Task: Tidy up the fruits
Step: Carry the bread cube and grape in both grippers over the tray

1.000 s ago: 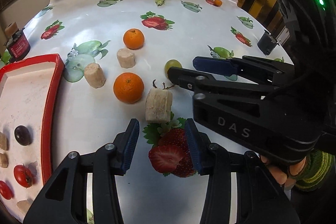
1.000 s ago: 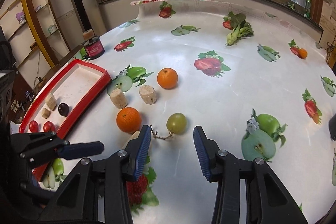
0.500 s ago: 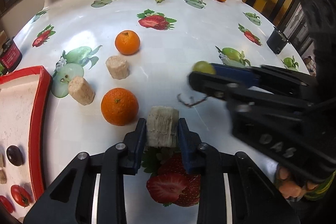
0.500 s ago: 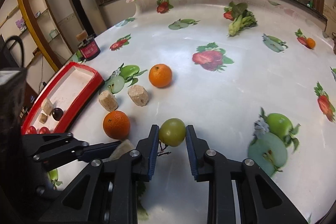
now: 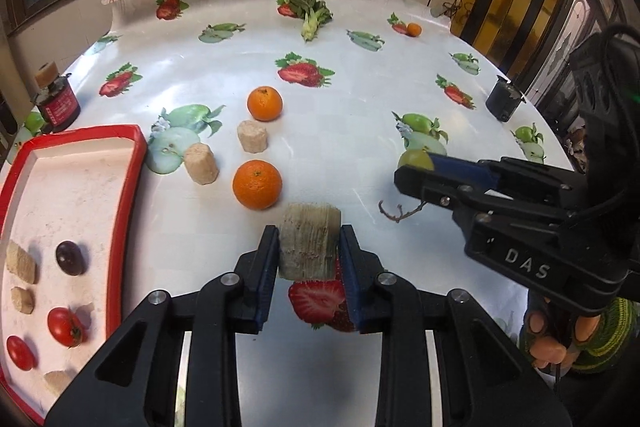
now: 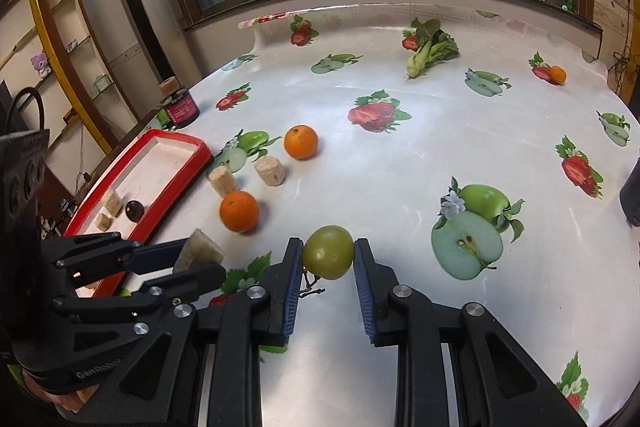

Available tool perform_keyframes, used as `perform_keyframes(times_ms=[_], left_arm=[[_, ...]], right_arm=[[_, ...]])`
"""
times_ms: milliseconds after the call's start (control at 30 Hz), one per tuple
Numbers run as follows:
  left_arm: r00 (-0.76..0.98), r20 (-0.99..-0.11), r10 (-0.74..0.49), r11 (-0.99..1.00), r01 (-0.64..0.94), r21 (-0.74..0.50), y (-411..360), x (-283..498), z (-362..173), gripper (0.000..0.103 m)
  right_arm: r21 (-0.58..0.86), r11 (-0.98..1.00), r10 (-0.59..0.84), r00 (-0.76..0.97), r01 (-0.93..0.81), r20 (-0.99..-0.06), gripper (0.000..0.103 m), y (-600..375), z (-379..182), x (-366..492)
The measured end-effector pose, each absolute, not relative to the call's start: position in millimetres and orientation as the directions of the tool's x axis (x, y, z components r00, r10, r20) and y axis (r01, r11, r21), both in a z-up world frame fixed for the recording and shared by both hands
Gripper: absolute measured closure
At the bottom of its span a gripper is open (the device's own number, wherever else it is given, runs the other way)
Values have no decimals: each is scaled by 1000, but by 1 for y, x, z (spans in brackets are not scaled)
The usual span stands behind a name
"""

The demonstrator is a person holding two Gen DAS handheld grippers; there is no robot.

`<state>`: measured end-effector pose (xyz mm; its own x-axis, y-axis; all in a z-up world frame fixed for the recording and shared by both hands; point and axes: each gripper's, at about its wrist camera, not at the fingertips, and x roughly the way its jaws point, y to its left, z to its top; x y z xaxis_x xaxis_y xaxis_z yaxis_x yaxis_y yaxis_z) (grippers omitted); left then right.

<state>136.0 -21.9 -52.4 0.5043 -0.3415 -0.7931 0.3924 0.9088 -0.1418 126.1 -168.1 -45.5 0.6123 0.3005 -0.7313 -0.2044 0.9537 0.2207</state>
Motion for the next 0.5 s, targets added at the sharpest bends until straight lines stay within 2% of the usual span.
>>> perform_keyframes(times_ms=[500], left_arm=[[578, -762, -294, 934, 344, -100, 27, 122, -30, 76]], right_arm=[[202, 940, 334, 607, -276, -721, 77, -119, -33, 105]])
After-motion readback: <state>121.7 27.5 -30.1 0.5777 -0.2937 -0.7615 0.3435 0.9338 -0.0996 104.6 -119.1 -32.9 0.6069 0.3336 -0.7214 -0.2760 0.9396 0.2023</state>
